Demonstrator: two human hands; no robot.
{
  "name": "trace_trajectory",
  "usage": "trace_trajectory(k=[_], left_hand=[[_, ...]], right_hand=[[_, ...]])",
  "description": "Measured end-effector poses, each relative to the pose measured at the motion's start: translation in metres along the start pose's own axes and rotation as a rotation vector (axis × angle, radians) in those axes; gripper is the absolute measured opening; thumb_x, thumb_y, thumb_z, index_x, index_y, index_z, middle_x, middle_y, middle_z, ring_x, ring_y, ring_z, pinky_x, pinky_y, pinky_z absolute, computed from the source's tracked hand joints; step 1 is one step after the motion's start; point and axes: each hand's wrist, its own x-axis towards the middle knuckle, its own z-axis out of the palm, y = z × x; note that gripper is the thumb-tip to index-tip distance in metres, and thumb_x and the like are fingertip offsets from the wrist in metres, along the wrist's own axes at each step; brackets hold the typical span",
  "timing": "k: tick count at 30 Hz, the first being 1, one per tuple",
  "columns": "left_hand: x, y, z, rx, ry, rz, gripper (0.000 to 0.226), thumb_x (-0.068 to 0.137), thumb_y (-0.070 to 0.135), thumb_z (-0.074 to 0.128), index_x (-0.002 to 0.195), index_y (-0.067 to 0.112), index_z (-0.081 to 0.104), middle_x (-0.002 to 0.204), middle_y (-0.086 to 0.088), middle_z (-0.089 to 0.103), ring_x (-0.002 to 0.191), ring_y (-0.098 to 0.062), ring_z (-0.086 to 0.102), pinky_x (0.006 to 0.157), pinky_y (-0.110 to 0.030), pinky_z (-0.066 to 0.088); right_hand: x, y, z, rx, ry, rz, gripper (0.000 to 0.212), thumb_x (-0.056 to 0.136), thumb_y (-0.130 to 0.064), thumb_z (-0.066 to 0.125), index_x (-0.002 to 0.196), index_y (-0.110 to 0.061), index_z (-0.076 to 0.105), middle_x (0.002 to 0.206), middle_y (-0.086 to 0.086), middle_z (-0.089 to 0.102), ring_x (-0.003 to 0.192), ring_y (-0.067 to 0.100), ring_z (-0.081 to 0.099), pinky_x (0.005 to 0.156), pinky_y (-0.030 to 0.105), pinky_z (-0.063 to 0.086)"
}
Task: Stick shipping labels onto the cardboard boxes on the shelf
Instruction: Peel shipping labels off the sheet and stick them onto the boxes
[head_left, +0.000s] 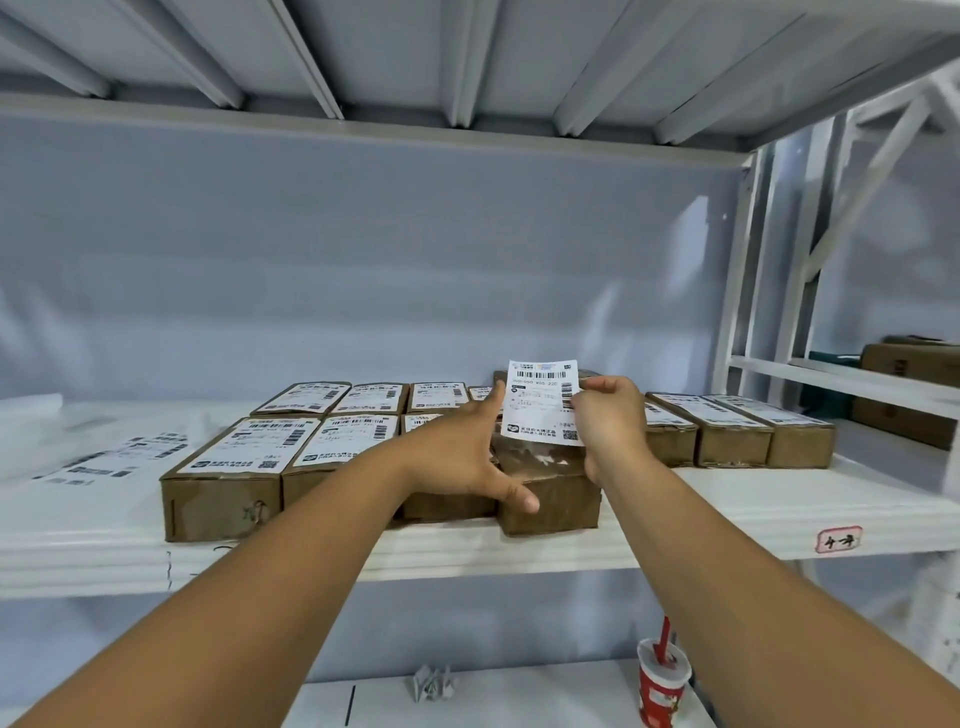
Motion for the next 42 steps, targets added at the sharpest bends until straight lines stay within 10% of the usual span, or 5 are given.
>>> trace_trajectory(k=[7, 17, 29, 42], left_hand=[[-0.006, 0.003, 0.003, 0.111, 0.069, -0.019, 0.121, 0.068, 0.056, 0.074, 0.15, 0.024, -0.008, 0.143, 0.002, 0.041, 0.121, -0.014, 0.043, 0.087, -0.02, 0.034], [-0.012, 0.003, 0.001, -0.004, 0.099, 0.012, 0.13, 0.063, 0.054, 0.078, 0.146, 0.034, -0.021, 0.159, 0.004, 0.005, 0.144, -0.017, 0.016, 0.111, -0.03, 0.022], [-0.012, -0.002, 0.002, -0.057, 0.123, 0.065, 0.096, 0.069, 0.053, 0.075, 0.145, 0.042, 0.017, 0.154, 0.012, 0.017, 0.131, -0.008, 0.04, 0.098, -0.02, 0.033], [-0.016, 0.002, 0.002, 0.107, 0.085, 0.074, 0.079, 0.072, 0.057, 0.069, 0.141, 0.039, 0.034, 0.148, 0.011, 0.033, 0.134, -0.01, 0.031, 0.107, -0.025, 0.028]], right_hand=[[-0.002, 0.0, -0.001, 0.021, -0.042, 0.034, 0.015, 0.079, -0.009, 0.05, 0.078, -0.022, 0.057, 0.092, 0.003, 0.067, 0.093, 0.029, 0.064, 0.087, 0.044, 0.054], [-0.009, -0.022, -0.018, -0.188, -0.27, 0.036, 0.013, 0.086, 0.002, 0.058, 0.095, -0.005, 0.064, 0.075, 0.009, 0.059, 0.063, 0.021, 0.058, 0.052, 0.025, 0.043], [0.002, -0.003, -0.016, -0.302, -0.19, -0.004, 0.02, 0.079, -0.005, 0.064, 0.085, -0.024, 0.058, 0.104, 0.008, 0.065, 0.098, 0.028, 0.063, 0.088, 0.042, 0.053], [0.003, 0.008, -0.014, -0.337, -0.141, -0.044, 0.017, 0.076, -0.01, 0.065, 0.081, -0.024, 0.058, 0.099, 0.004, 0.065, 0.097, 0.027, 0.062, 0.088, 0.043, 0.053]])
